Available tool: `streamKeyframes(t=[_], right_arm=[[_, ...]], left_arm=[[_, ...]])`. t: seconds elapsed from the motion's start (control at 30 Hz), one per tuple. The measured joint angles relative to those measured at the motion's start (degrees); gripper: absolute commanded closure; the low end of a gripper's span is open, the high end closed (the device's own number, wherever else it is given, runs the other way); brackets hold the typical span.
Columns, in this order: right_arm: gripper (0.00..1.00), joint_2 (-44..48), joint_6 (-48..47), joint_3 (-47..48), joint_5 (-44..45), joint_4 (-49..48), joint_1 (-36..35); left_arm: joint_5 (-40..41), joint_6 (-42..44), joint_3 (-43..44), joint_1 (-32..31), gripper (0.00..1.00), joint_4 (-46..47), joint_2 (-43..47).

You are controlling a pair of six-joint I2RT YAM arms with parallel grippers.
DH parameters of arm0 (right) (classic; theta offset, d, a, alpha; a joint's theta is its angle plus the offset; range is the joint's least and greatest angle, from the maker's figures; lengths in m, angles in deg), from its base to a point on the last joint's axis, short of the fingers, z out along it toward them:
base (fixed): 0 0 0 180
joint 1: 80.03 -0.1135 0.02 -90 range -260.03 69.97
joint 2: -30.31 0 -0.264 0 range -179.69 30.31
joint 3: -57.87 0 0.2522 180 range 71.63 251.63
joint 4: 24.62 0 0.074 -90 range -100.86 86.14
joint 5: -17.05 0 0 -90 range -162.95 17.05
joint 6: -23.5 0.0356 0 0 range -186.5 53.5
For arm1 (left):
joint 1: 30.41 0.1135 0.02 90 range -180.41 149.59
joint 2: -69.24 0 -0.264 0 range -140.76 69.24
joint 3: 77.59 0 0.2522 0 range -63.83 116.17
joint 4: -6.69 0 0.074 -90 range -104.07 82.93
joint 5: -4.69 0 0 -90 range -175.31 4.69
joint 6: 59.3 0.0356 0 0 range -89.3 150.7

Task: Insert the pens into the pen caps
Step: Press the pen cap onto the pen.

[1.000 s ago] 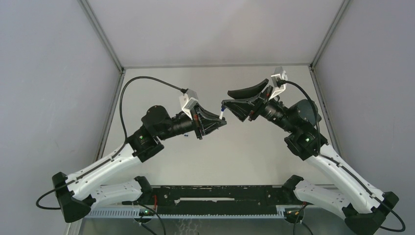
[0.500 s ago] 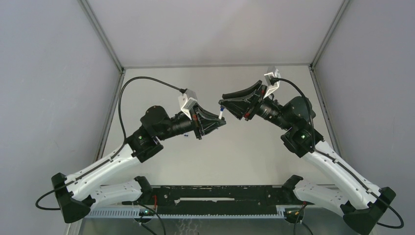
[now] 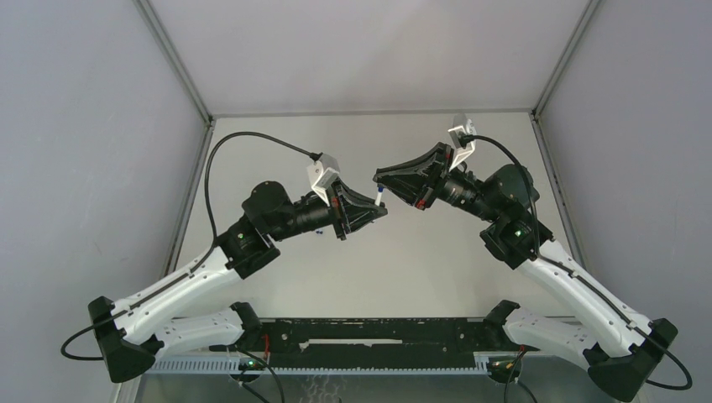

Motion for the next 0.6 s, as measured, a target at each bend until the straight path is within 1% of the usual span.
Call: streamKeyframes(t=[0.3,0.6], right_arm=[[0.95,0.0,-1.2,0.0,-0.9,0.3,0.0],[1.0,0.0,-1.9,0.2,-0.5,0.8,-0.2]], left_arm=[[0.5,0.0,0.0,0.0,1.0,-0.4,0.0],[1.7,-0.1,0.0,0.0,1.0,-1.0,0.5]])
